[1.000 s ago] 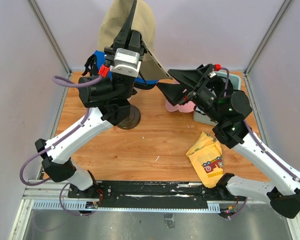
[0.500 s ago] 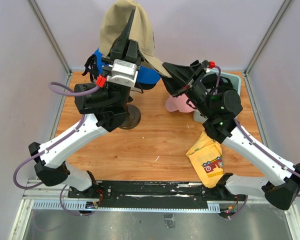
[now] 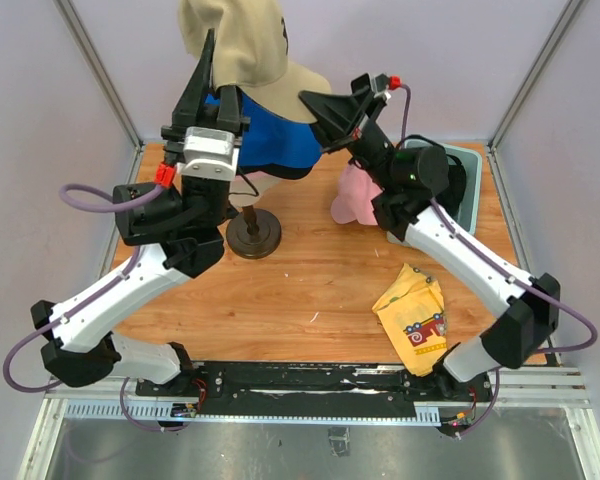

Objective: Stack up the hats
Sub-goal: Stack the hat on the hat.

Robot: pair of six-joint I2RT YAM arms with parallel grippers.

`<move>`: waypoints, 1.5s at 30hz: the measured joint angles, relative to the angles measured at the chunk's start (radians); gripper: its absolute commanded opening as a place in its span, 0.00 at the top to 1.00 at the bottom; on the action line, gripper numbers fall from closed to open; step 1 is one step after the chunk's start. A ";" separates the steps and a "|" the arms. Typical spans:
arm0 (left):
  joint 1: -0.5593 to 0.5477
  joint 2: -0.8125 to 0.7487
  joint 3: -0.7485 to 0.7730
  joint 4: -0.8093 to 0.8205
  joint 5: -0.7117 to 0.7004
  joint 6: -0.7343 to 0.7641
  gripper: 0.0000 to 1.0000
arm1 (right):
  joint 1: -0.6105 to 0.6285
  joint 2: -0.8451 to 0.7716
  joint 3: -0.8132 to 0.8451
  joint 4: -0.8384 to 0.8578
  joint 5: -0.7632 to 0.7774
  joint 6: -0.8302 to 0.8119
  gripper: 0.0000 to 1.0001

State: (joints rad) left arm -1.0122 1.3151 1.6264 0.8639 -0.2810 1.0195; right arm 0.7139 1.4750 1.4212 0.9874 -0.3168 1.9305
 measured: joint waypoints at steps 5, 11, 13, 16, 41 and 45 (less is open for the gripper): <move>-0.001 -0.093 -0.111 0.045 -0.066 0.040 0.54 | -0.100 0.134 0.173 -0.022 -0.111 -0.041 1.00; -0.004 -0.216 -0.233 0.101 -0.146 0.059 0.51 | -0.177 0.319 0.362 -0.044 -0.230 -0.051 0.99; -0.005 -0.254 -0.278 0.133 -0.172 0.063 0.51 | -0.200 0.396 0.433 -0.046 -0.272 -0.044 0.99; -0.005 -0.288 -0.335 0.167 -0.209 0.068 0.51 | -0.227 0.511 0.529 -0.055 -0.332 -0.019 0.99; 0.041 -0.101 -0.242 0.316 -0.481 0.141 0.44 | -0.310 0.629 0.531 0.211 -0.501 0.149 0.99; 0.097 -0.088 -0.166 0.242 -0.555 0.071 0.41 | -0.299 0.629 0.531 0.240 -0.504 0.152 0.99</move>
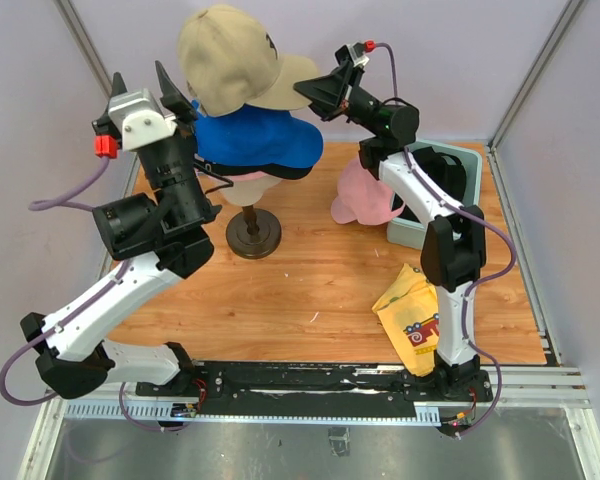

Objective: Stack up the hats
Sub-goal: Stack the hat on the hat.

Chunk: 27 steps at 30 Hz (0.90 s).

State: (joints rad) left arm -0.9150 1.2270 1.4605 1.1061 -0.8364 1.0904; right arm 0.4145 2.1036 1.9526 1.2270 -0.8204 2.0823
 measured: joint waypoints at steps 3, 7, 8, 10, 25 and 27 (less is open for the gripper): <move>0.029 0.003 0.043 -0.058 -0.039 -0.050 0.38 | 0.016 0.000 -0.006 0.017 -0.002 0.003 0.99; 0.067 0.007 0.095 -0.159 -0.076 -0.134 0.36 | 0.043 0.000 -0.026 0.034 -0.010 0.005 0.99; 0.080 0.010 0.113 -0.200 -0.084 -0.163 0.35 | 0.046 0.000 -0.034 0.038 -0.012 0.005 0.99; 0.105 0.017 0.145 -0.267 -0.095 -0.217 0.34 | 0.053 -0.002 -0.063 0.053 -0.018 0.006 0.99; 0.213 0.098 0.298 -0.688 -0.119 -0.540 0.28 | 0.027 -0.070 -0.236 0.111 -0.031 0.008 0.99; 0.236 0.114 0.320 -0.737 -0.117 -0.581 0.27 | 0.016 -0.072 -0.238 0.114 -0.037 0.008 0.99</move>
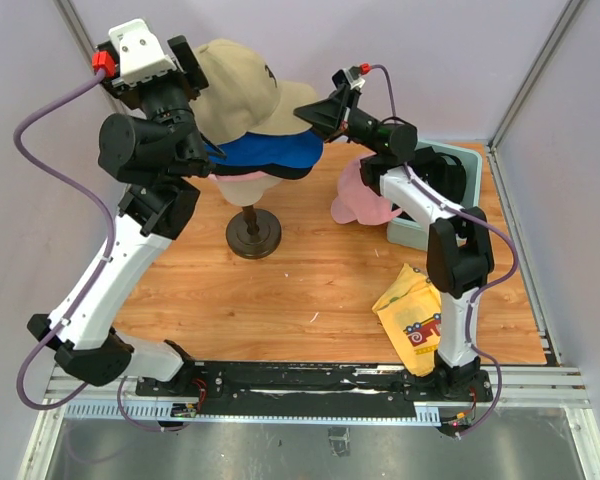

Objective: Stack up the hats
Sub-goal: Stack the hat on the hat.

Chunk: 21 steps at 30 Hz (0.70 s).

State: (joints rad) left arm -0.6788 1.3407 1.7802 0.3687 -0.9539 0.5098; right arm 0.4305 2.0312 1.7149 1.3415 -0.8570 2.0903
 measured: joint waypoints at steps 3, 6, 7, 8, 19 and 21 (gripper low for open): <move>0.036 0.024 0.031 -0.072 0.003 -0.061 0.27 | -0.013 -0.002 -0.006 0.003 -0.008 0.000 0.99; 0.069 0.037 0.047 -0.140 0.005 -0.124 0.28 | -0.022 -0.002 -0.018 0.010 -0.014 0.000 0.99; 0.084 0.040 0.054 -0.168 0.006 -0.150 0.28 | -0.027 -0.002 -0.024 0.016 -0.015 0.000 0.99; 0.099 0.042 0.059 -0.197 0.007 -0.175 0.27 | -0.028 -0.002 -0.031 0.022 -0.016 0.000 0.99; 0.231 0.029 0.066 -0.440 0.040 -0.429 0.26 | -0.032 0.000 -0.060 0.046 -0.034 0.000 0.99; 0.251 0.027 0.066 -0.481 0.053 -0.470 0.26 | -0.035 0.002 -0.067 0.053 -0.035 0.001 0.99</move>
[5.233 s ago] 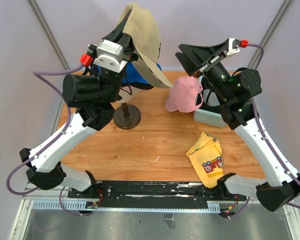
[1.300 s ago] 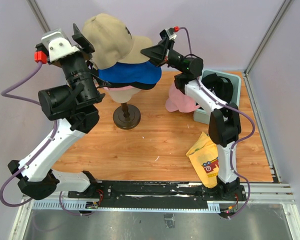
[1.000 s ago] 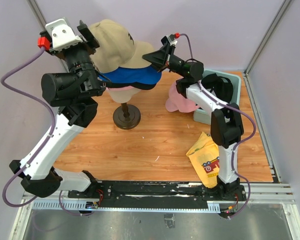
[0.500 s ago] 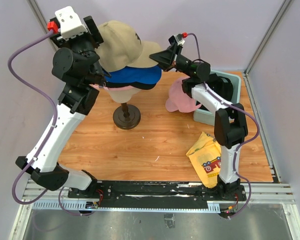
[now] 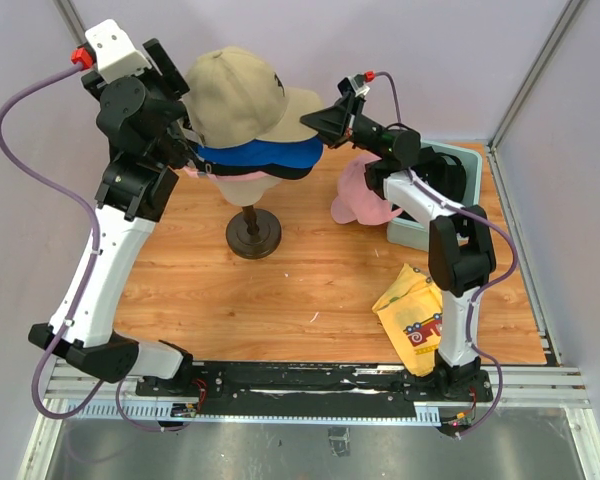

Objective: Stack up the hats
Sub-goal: Stack the hat on the hat.

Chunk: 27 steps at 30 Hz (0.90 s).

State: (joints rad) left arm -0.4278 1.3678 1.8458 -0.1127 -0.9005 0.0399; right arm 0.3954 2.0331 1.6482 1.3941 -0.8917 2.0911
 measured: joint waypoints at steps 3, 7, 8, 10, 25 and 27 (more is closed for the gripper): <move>0.032 -0.002 0.000 -0.063 0.022 -0.065 0.26 | -0.011 0.005 -0.017 0.019 -0.002 0.000 0.99; 0.075 -0.007 -0.005 -0.137 0.062 -0.159 0.26 | -0.034 0.024 -0.029 0.042 -0.005 0.000 0.99; 0.083 -0.010 -0.009 -0.150 0.072 -0.179 0.26 | -0.036 0.027 -0.029 0.045 -0.005 0.000 0.99; 0.097 -0.017 -0.016 -0.179 0.089 -0.214 0.26 | -0.039 0.036 -0.029 0.051 -0.007 0.001 0.99; 0.216 -0.037 -0.098 -0.301 0.328 -0.409 0.30 | -0.039 0.056 -0.024 0.076 -0.011 0.008 0.99; 0.221 -0.037 -0.114 -0.305 0.360 -0.422 0.31 | -0.039 0.057 -0.022 0.076 -0.015 0.008 0.99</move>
State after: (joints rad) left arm -0.2070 1.3304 1.7321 -0.4179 -0.5404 -0.3817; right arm 0.3565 2.0899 1.6260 1.4700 -0.9066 2.0991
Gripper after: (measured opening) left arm 0.701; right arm 0.038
